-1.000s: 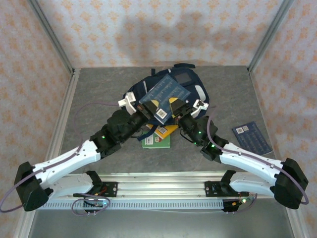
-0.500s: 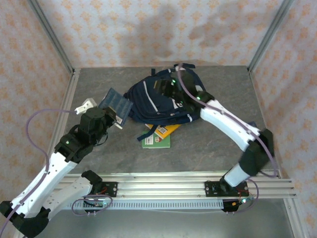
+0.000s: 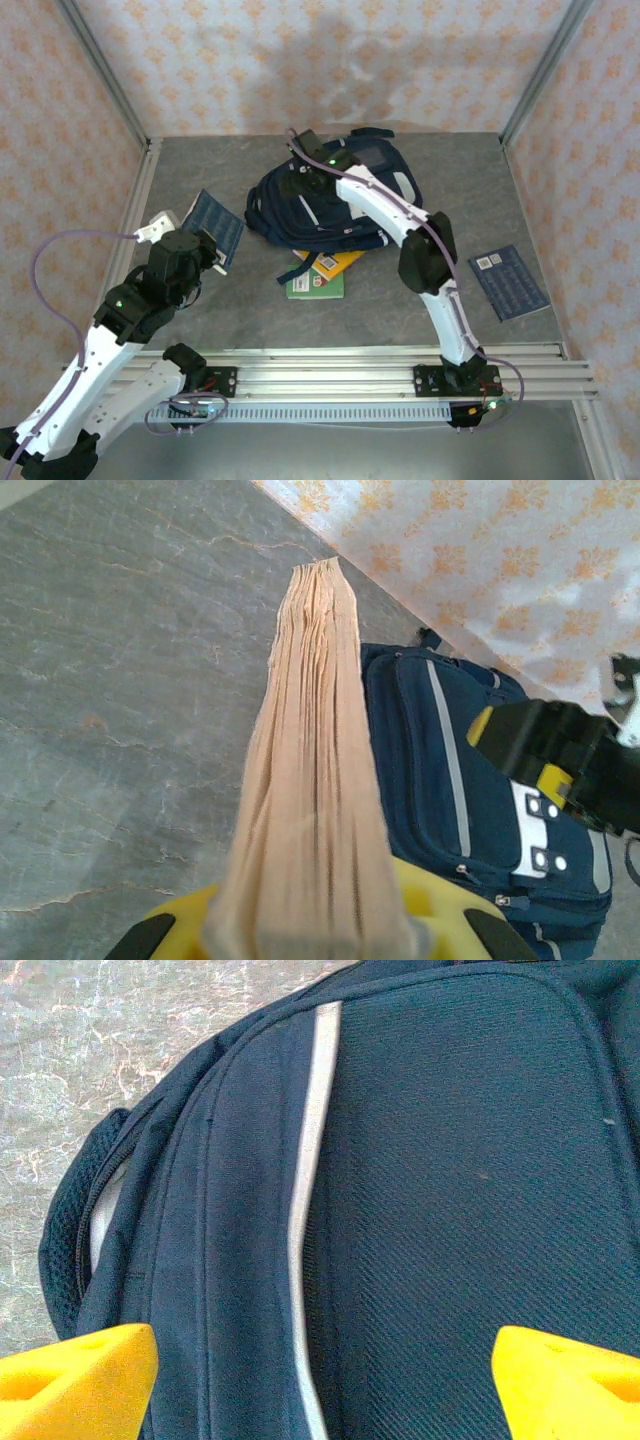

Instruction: Pack books, pencil case, and school supplies into a backpack

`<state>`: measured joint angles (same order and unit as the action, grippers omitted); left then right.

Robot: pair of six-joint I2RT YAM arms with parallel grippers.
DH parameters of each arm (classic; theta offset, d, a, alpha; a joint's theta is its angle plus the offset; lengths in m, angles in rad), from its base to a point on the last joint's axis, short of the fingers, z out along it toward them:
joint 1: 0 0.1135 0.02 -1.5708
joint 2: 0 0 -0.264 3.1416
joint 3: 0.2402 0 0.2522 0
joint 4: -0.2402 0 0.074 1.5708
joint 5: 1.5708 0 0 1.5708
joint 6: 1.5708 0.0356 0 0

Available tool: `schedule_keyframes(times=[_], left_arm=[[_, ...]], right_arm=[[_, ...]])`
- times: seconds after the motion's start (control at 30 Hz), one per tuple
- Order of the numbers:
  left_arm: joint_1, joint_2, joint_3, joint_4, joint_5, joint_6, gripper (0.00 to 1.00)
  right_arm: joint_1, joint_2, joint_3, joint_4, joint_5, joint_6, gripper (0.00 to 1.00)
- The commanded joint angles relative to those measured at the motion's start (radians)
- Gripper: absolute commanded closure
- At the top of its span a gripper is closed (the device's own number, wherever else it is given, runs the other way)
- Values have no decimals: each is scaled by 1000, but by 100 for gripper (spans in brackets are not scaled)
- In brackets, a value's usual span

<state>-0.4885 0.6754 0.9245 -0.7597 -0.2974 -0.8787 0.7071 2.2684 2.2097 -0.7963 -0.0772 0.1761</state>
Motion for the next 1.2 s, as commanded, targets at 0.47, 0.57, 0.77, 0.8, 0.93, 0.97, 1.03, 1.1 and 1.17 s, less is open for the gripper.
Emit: schedule_keyframes(times=[0.47,0.57,0.77,0.8,0.93,0.97,1.03,1.1,1.17], left_arm=[[18,-17,-9,3,-8,59,100],[19,-17,-13,2,-1,59,100],[21,-16,-12,1,2,78,100],[21,-13,-7,-1,4,86,100],[21,2,16,-6,11,124,100],[22,9,23,-5,17,133,100],[25,28,38,-5,44,150,100],[29,52,57,0,85,160,100],[33,77,67,13,124,165,100]], right_arm=[[58,254,257,-197,204,-111,49],[65,262,260,-212,238,-132,75],[63,118,149,-139,203,-185,100],[59,76,113,-109,182,-190,100],[22,-75,-3,-18,35,-178,100],[4,-111,-36,6,-58,-178,100],[-31,-175,-96,48,-184,-156,100],[-72,-231,-138,67,-292,-130,100],[-117,-259,-147,49,-419,-115,100]])
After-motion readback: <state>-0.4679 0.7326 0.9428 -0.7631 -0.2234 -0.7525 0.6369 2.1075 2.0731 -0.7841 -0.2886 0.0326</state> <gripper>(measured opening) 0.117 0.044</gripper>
